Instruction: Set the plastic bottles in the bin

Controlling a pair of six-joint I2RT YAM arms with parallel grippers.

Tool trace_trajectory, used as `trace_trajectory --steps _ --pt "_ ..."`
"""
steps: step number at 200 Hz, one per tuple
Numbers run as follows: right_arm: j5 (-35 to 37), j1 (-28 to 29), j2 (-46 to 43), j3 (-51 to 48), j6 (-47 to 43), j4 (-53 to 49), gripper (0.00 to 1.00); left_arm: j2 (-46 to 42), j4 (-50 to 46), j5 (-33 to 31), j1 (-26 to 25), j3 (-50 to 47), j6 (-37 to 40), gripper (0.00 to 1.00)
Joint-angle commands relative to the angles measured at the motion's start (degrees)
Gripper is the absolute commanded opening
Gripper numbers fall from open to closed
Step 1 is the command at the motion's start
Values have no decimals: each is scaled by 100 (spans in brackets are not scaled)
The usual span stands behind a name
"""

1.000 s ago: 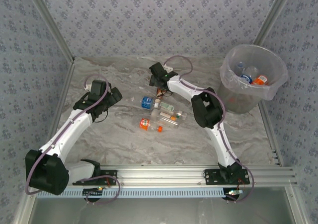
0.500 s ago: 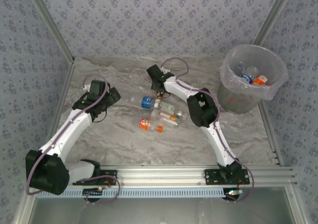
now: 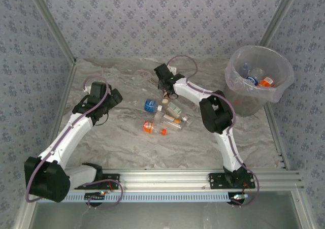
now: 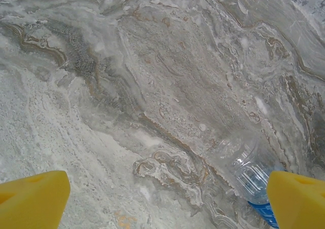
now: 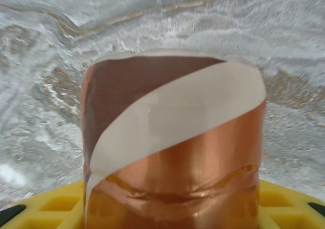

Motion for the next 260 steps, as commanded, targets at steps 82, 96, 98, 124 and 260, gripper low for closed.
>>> trace_trajectory --steps 82,96,98,124,260 --pt "-178 -279 -2889 -1883 -1107 1223 41 -50 -58 215 42 40 7 99" --pt "-275 -371 -3360 -2170 -1131 1340 41 -20 -58 267 43 49 8 99" --pt "-288 -395 -3433 -2216 -1136 1351 41 -26 -52 276 43 60 6 99" --pt "-426 -683 -4309 -2687 -1214 1348 41 16 -14 354 36 60 -15 99" --pt "-884 -4334 -5451 -2020 -2653 588 44 447 322 1010 43 163 -186 99"
